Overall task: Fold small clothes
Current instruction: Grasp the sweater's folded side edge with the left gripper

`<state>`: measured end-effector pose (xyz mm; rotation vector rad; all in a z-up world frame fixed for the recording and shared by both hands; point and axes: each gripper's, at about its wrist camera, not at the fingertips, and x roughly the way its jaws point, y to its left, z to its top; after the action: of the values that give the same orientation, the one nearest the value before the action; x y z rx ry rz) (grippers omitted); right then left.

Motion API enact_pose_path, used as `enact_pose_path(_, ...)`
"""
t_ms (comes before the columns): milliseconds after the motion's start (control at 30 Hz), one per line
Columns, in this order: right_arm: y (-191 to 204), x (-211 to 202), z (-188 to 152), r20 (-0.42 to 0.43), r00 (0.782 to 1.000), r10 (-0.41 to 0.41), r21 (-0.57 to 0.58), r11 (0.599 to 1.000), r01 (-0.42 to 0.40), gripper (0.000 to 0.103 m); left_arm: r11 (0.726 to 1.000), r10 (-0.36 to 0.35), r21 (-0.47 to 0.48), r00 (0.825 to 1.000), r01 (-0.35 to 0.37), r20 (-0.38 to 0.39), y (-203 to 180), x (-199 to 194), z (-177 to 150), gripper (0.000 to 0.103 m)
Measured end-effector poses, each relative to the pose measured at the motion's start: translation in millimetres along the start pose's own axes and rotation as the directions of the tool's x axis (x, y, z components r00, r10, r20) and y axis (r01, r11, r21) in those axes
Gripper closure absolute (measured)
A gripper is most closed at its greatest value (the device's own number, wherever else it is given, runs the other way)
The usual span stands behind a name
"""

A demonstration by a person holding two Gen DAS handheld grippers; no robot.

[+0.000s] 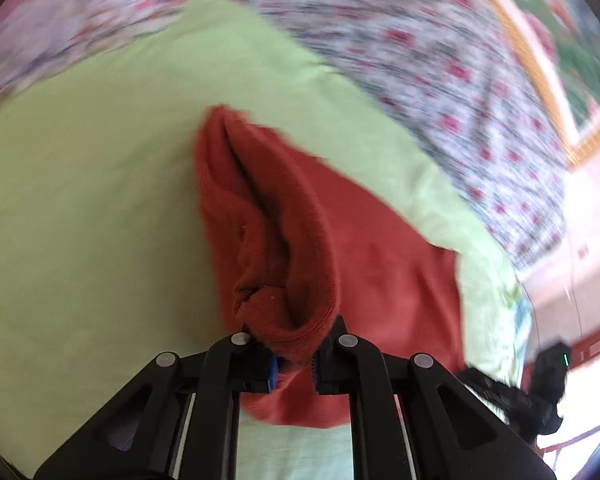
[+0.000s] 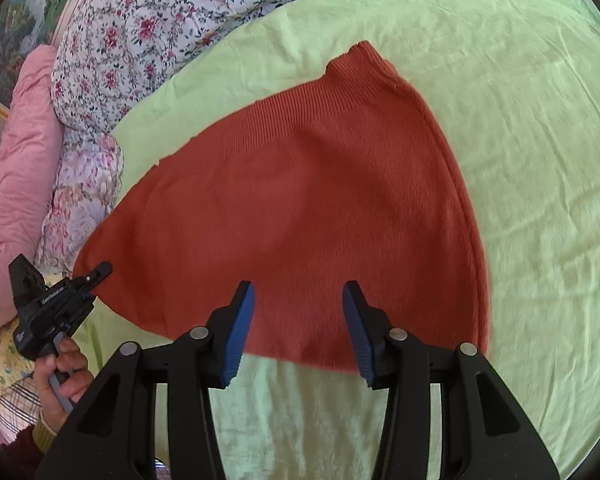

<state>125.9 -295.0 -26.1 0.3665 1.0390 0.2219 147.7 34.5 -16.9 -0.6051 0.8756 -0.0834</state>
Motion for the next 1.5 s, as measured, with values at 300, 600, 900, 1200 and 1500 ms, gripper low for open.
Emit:
enact_pose_path(300, 7.9, 29.5, 59.3, -0.068, 0.981, 0.181, 0.045, 0.983, -0.178, 0.056, 0.975, -0.098, 0.179, 0.979, 0.131, -0.181, -89.6, 66.6, -44.8, 0.097)
enact_pose_path(600, 65.8, 116.1, 106.3, -0.23, 0.925, 0.304, -0.003, 0.95, -0.313, 0.045, 0.963, -0.046, 0.251, 0.977, 0.099, -0.208, -97.0, 77.4, -53.5, 0.097)
enact_pose_path(900, 111.1, 161.2, 126.6, -0.265, 0.943, 0.202, -0.143, 0.959, -0.246, 0.089, 0.954, -0.059, 0.276, 0.975, 0.118, -0.213, -107.1, 72.4, -52.0, 0.097)
enact_pose_path(1200, 41.1, 43.4, 132.2, -0.081, 0.974, 0.21, -0.164, 0.961, -0.221, 0.09, 0.873, -0.206, 0.364, 0.921, 0.325, -0.33, -183.7, 89.5, -86.4, 0.097)
enact_pose_path(1500, -47.4, 32.5, 123.7, -0.035, 0.994, 0.1, -0.088, 0.991, -0.102, 0.09, 0.832, -0.194, 0.394, 0.871, 0.39, -0.452, -223.2, 140.2, -119.3, 0.097)
